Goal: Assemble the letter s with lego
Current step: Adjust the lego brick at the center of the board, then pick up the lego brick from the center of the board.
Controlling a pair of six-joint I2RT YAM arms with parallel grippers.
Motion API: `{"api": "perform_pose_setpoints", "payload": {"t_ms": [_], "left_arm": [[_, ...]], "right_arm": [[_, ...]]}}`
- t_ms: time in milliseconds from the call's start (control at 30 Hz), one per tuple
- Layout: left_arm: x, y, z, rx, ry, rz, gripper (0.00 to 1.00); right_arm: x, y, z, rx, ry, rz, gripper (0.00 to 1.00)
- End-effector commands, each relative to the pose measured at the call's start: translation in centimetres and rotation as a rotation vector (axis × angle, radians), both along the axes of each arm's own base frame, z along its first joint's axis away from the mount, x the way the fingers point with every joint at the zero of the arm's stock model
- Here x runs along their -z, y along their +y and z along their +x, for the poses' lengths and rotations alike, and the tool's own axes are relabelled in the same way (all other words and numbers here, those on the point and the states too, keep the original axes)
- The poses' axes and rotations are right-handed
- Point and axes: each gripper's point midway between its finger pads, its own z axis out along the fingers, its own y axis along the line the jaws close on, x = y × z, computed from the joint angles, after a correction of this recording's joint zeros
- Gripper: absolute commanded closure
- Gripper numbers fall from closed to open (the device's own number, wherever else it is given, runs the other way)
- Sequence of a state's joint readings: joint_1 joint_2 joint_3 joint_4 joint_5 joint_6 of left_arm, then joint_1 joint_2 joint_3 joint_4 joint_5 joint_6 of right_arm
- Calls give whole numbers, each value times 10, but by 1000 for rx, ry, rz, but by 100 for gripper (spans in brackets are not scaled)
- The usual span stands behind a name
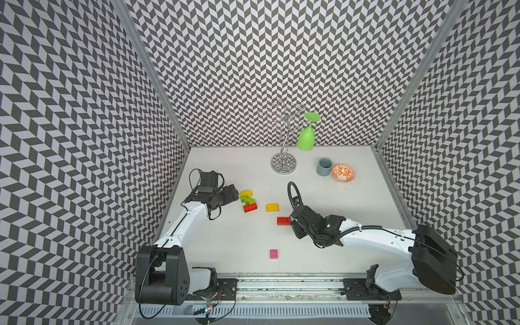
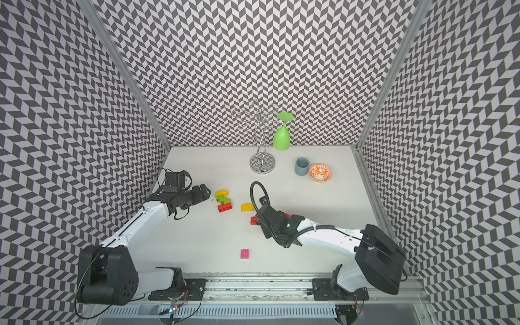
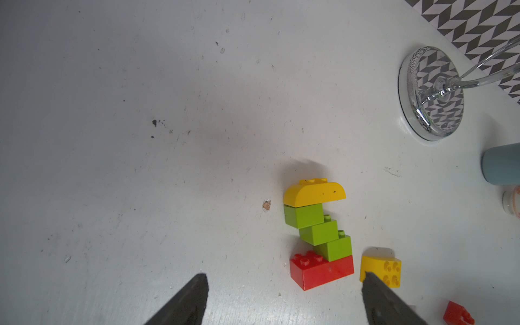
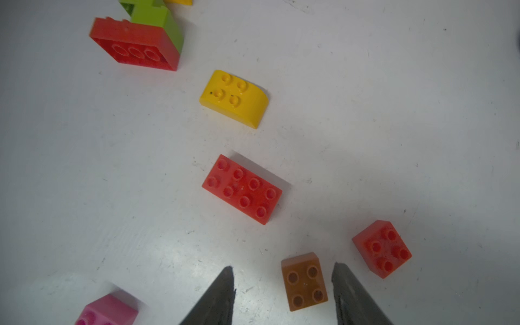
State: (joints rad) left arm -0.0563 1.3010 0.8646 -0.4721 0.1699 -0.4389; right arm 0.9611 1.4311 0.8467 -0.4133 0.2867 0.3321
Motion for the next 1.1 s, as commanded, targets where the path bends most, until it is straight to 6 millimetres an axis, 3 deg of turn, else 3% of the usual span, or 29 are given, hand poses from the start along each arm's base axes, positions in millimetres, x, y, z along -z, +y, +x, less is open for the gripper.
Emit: {"api": "perform_pose_setpoints", "payload": {"t_ms": [0,267,600,800,1067], "left_arm": [[-4,3,1,-3,-21,7,13],[-3,3,0,-2,-17,8,14],[-3,3,0,0,-17,6,14],[-3,3,0,-1,-16,7,14],[-3,2,1,1,-19,6,14]], "right_arm": [[9,-3,-11,-70,111,-55,45],[39,-1,-19,-116,223,-140,47],[51,-9,-11,-95,208,-209,45],[57,-10,-7,-97,206,-229,59],[55,-7,2,-107,183,-235,68]]}}
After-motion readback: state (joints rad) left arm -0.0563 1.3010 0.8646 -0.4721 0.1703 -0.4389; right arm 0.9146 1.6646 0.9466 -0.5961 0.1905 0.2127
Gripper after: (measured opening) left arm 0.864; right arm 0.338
